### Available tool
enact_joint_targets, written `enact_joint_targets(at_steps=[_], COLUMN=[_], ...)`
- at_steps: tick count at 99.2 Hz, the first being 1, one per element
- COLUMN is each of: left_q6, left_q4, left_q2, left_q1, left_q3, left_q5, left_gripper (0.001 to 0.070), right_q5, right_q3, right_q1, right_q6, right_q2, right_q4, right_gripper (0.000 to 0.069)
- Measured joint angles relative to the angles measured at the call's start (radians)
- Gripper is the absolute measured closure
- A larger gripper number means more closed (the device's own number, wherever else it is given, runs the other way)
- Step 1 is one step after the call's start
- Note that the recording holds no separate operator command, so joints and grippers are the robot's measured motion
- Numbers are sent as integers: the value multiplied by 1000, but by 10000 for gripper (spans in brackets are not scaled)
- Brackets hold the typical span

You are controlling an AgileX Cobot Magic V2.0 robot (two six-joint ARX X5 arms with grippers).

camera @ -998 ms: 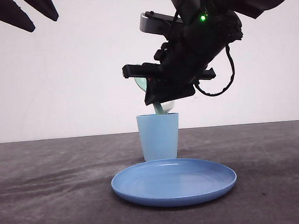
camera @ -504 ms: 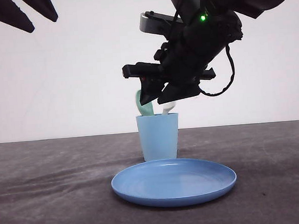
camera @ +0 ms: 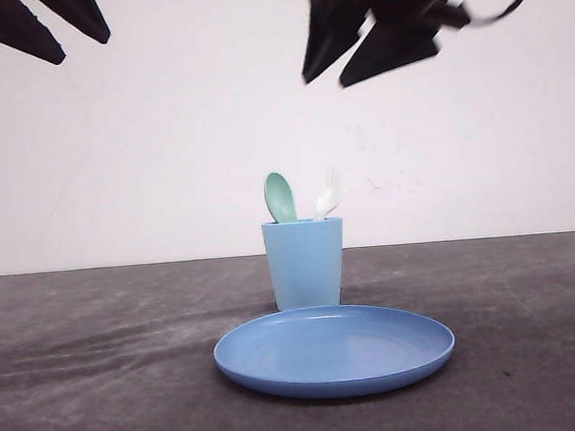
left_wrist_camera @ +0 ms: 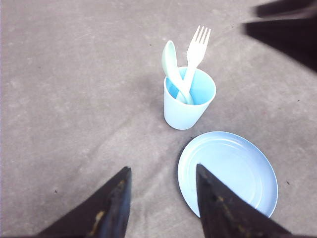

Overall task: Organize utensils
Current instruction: 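Drop the spoon into the cup by opening the right gripper, then lower the open right gripper around the blue cup and close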

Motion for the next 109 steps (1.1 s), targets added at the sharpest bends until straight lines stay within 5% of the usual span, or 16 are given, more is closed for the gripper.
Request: enact_joint_targets(at_steps=[20, 38, 49, 81, 109], left_q6=[0, 0, 0, 0, 0], left_q4=[1, 1, 1, 0, 1], left_q2=[0, 0, 0, 0, 0], left_q1=[0, 0, 0, 0, 0], left_q3=[0, 0, 0, 0, 0], left_q5=[0, 0, 0, 0, 0], left_gripper=[470, 470, 470, 470, 470], right_q5=[0, -1, -1, 0, 0], right_q3=[0, 0, 0, 0, 0], right_q1=[20, 34, 45, 64, 66], right_q6=[0, 8, 22, 92, 144], right_q2=[-132, -183, -184, -172, -7], right_q4=[-150, -250, -307, -382, -388], right_gripper=[401, 111, 10, 11, 11])
